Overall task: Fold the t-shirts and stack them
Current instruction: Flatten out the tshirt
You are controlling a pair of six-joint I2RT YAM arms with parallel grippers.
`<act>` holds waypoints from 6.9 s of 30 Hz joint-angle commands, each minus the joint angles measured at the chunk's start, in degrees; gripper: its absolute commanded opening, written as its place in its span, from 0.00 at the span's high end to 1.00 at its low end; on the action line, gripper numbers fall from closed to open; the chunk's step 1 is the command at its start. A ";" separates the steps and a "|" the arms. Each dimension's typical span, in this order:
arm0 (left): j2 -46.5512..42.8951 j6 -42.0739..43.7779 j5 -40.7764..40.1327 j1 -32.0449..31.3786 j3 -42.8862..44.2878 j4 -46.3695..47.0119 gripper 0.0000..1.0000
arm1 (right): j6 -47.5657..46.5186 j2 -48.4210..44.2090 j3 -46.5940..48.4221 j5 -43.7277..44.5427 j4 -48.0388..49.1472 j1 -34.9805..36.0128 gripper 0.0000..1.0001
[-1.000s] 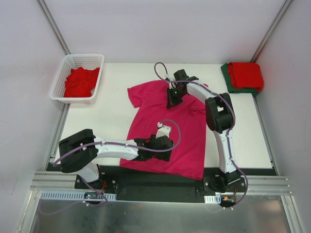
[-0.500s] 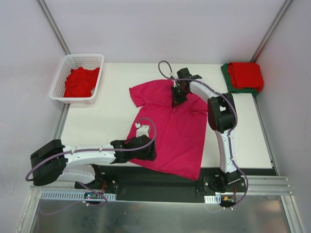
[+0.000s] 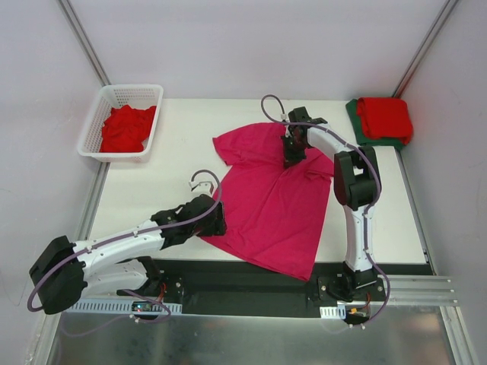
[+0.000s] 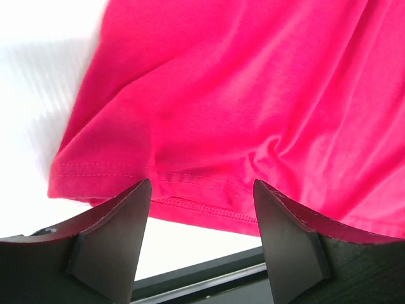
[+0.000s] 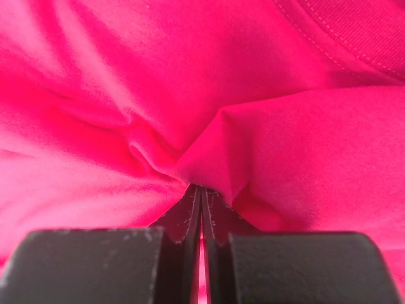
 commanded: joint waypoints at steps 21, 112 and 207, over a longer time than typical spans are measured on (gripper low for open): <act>9.01 1.91 12.92 -1.71 4.23 24.86 0.41 | -0.61 0.58 -0.86 3.33 -4.29 -0.33 0.99; 20.90 14.39 13.45 29.66 19.52 -1.40 1.00 | 13.09 -29.83 -34.86 16.69 0.97 8.11 0.99; 5.34 16.15 5.98 19.82 9.95 -0.09 1.00 | -2.37 -22.22 -15.90 9.31 12.93 2.75 0.45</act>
